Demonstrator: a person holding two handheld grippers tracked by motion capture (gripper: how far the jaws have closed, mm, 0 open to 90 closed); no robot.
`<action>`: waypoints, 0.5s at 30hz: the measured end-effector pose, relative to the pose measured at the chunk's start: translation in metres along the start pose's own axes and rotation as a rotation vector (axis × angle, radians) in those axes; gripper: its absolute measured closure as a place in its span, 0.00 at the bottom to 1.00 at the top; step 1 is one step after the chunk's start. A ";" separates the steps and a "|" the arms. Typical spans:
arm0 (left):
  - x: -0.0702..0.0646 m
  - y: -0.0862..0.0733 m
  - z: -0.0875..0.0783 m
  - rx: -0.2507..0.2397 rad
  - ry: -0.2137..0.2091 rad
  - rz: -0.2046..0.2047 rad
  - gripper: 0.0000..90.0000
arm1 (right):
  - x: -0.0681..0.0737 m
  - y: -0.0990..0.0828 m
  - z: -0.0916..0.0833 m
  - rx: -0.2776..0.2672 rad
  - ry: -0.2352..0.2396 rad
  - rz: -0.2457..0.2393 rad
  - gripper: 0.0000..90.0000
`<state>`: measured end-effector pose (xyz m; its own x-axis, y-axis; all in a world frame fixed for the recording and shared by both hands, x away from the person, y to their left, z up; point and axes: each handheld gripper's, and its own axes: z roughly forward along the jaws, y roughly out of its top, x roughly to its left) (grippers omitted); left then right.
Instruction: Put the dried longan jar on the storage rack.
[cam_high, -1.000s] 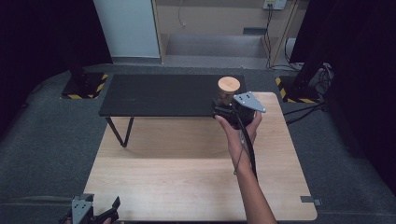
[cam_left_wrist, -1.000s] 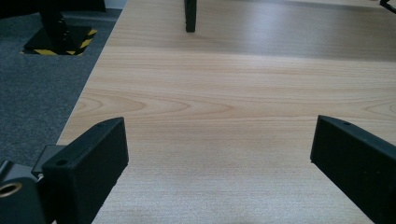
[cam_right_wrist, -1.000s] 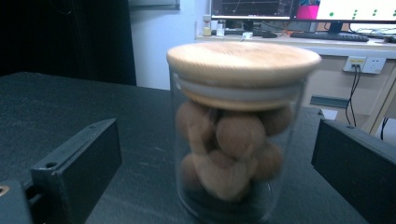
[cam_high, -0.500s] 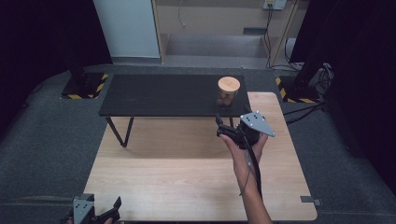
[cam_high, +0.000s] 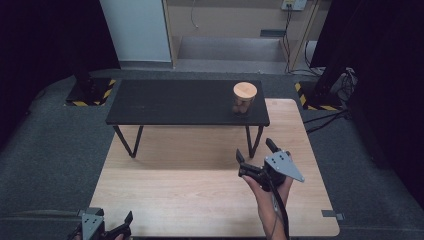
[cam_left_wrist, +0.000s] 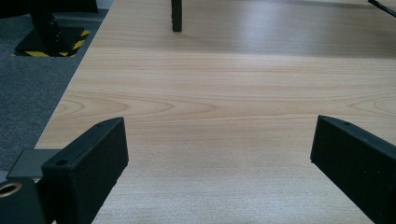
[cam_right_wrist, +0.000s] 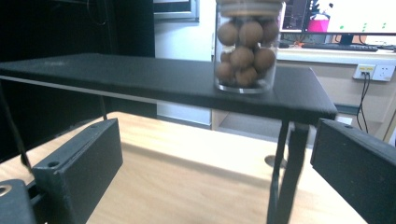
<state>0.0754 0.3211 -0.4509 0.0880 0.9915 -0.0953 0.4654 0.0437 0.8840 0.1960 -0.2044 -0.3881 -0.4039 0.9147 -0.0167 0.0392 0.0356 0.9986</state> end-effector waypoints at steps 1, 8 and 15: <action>0.000 0.000 0.000 0.000 -0.001 0.000 0.03 | 0.000 -0.003 -0.004 0.001 0.001 0.003 0.03; -0.003 0.000 -0.001 -0.008 -0.004 0.001 0.03 | 0.004 -0.022 -0.035 0.027 -0.007 -0.002 0.03; -0.004 0.001 -0.002 -0.010 -0.005 0.003 0.03 | 0.006 -0.038 -0.049 0.033 -0.009 0.001 0.03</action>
<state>0.0740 0.3176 -0.4485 0.0937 0.9911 -0.0945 0.4561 0.0416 0.8890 0.1470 -0.2197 -0.4235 -0.3952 0.9185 -0.0160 0.0700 0.0475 0.9964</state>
